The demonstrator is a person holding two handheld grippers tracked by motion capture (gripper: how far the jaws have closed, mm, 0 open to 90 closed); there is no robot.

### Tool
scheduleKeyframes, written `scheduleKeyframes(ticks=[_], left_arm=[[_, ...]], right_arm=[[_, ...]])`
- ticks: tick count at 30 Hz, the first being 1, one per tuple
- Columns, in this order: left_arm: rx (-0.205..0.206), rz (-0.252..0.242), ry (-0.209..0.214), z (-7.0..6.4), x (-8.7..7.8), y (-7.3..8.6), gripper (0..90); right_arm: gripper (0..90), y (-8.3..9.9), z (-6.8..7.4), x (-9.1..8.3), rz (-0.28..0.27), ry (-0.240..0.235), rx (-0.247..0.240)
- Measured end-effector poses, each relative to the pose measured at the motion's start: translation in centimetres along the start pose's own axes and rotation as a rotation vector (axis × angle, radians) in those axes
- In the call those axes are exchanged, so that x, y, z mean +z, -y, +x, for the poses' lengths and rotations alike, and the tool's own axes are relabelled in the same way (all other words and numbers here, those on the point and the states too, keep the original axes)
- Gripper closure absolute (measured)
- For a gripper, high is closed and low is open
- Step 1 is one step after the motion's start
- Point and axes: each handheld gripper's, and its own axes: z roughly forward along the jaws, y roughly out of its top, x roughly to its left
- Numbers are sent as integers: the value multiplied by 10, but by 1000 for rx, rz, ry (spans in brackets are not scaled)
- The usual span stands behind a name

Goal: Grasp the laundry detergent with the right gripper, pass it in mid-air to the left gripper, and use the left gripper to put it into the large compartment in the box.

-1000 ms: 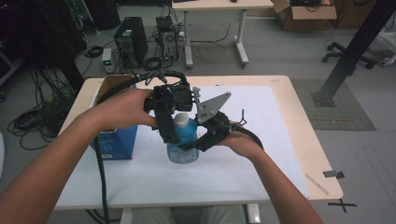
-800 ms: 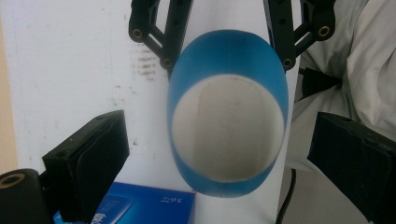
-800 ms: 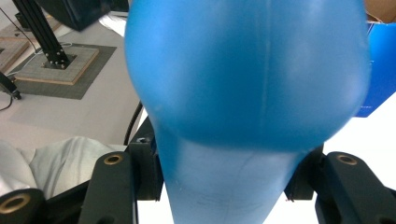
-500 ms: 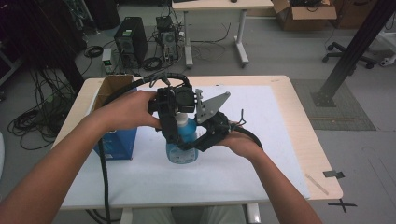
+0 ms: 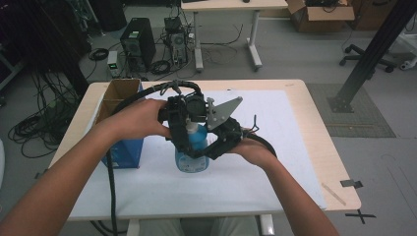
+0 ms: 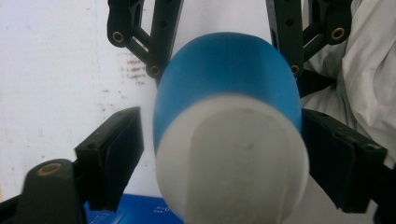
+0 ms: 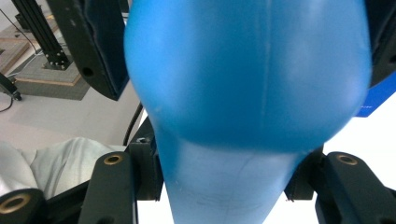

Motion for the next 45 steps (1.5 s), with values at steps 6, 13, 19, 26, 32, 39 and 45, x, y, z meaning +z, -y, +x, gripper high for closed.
scheduleKeyframes(ticks=[6, 13, 19, 26, 32, 39, 45], left_arm=[[-5, 0, -1, 0, 0, 0, 197], [-5, -4, -2, 0, -1, -1, 225], [-6, -8, -5, 1, 0, 0, 261], [-10, -8, -5, 1, 0, 0, 289], [-11, -8, 0, 2, 2, 0, 303], [-6, -14, 14, 2, 2, 1, 354], [-5, -17, 15, 2, 3, 3, 376]], right_arm=[[438, 0, 0, -1, 2, 3, 0], [439, 0, 0, 0, 2, 3, -3], [438, 0, 0, 0, 3, 4, -3], [438, 0, -1, 0, 3, 5, -7], [438, 0, 0, 2, 8, 5, -3], [439, 1, 0, 3, 7, 3, 1], [438, 1, -1, 4, 4, -2, 4]])
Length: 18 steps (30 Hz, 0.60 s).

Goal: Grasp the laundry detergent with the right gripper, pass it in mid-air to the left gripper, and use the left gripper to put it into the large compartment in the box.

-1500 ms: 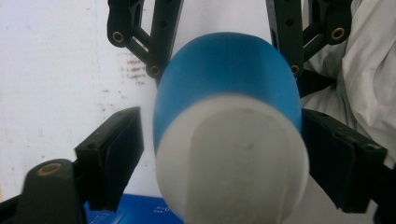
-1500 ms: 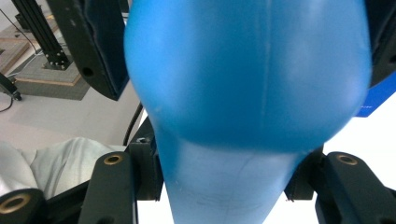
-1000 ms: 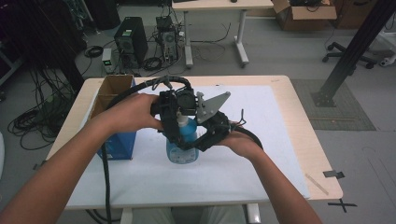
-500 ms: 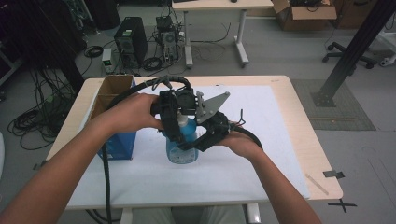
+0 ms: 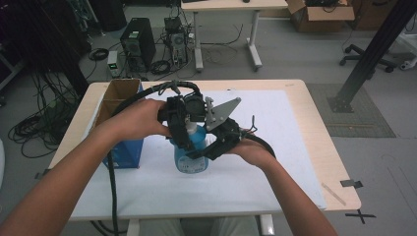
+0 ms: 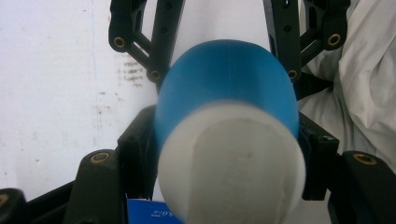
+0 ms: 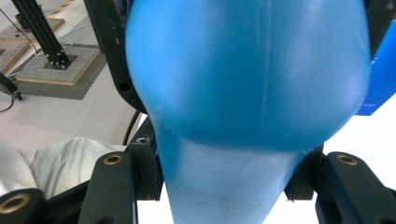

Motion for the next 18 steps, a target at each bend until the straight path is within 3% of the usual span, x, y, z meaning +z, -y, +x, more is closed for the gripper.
scheduleKeyframes(ticks=[11, 18], left_arm=[[-3, -1, -16, -3, -3, 1, 381], [-29, -28, -36, -2, -16, 6, 381]], right_arm=[[421, 0, 0, 1, -8, -2, -10], [210, 10, -2, -9, -6, 35, 32]])
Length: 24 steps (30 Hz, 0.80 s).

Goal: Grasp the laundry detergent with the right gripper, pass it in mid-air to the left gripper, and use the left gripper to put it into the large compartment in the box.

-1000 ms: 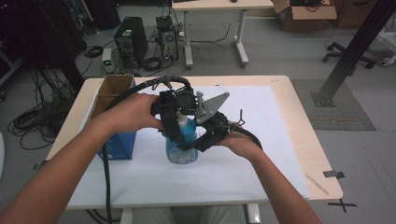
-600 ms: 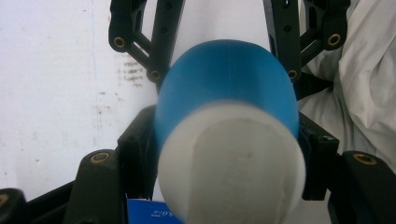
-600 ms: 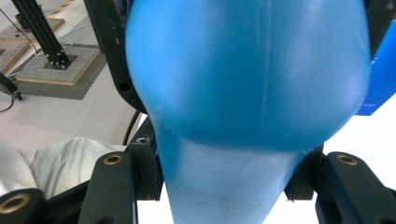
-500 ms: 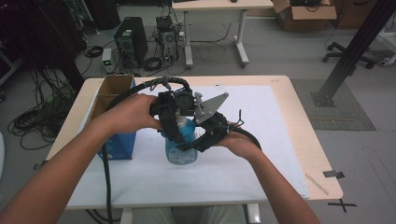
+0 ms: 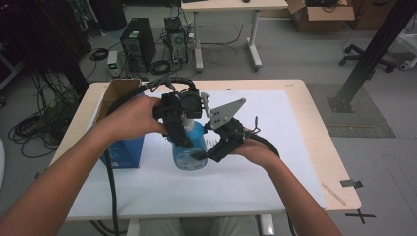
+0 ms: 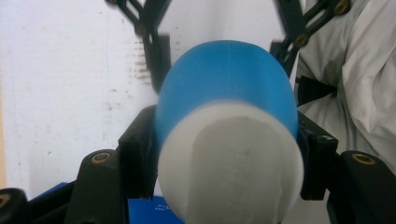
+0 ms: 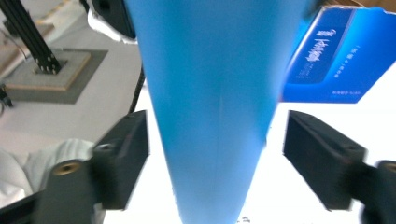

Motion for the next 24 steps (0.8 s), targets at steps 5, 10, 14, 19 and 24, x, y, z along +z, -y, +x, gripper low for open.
scheduleKeyframes(ticks=[5, 10, 14, 19, 24], left_arm=[[-27, 8, -22, 3, -5, 2, 381], [-77, 17, -45, 9, -15, 6, 380], [-139, 18, -70, 16, -24, 9, 380], [-233, 35, -102, 26, -35, 12, 379], [-317, 41, -131, 37, -47, 16, 379]], right_arm=[[108, 9, -4, -19, -33, 33, 63], [62, 18, -7, -46, 0, 96, 108], [43, 27, -9, -71, 63, 166, 137], [30, 32, -11, -103, 138, 224, 155], [32, 30, -9, -126, 229, 285, 138]])
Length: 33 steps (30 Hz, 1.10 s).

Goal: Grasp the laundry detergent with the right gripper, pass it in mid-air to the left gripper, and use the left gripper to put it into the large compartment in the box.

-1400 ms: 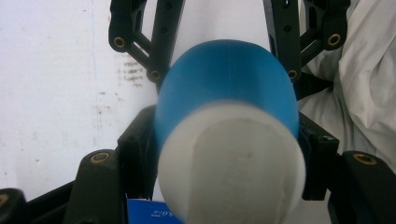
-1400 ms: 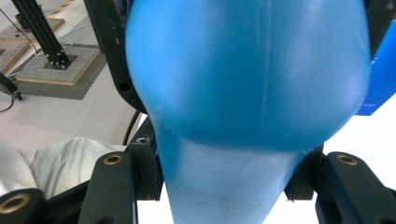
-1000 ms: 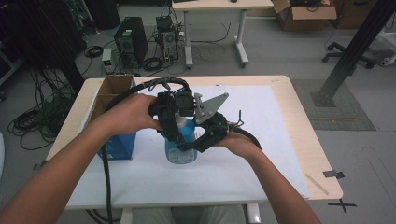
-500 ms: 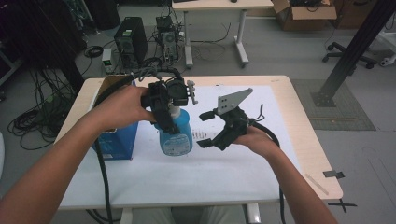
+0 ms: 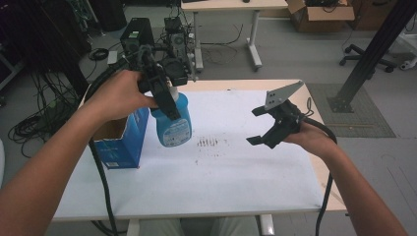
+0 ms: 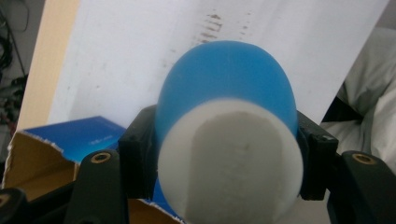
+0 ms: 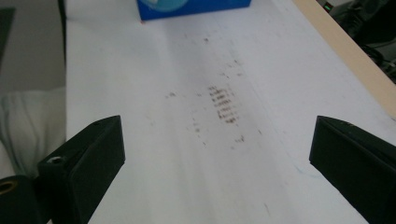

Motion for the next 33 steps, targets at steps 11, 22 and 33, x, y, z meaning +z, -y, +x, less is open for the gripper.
scheduleKeyframes(ticks=[11, 22, 33], left_arm=[[-155, 9, -41, 26, -18, 8, 379], [-375, 10, -125, 54, -45, 20, 379], [-574, 1, -161, 73, -61, 36, 379]], right_arm=[[38, 16, -6, -21, 139, 87, -25], [40, 32, -11, -44, 217, 132, 0], [44, 41, -9, -62, 268, 171, 27]])
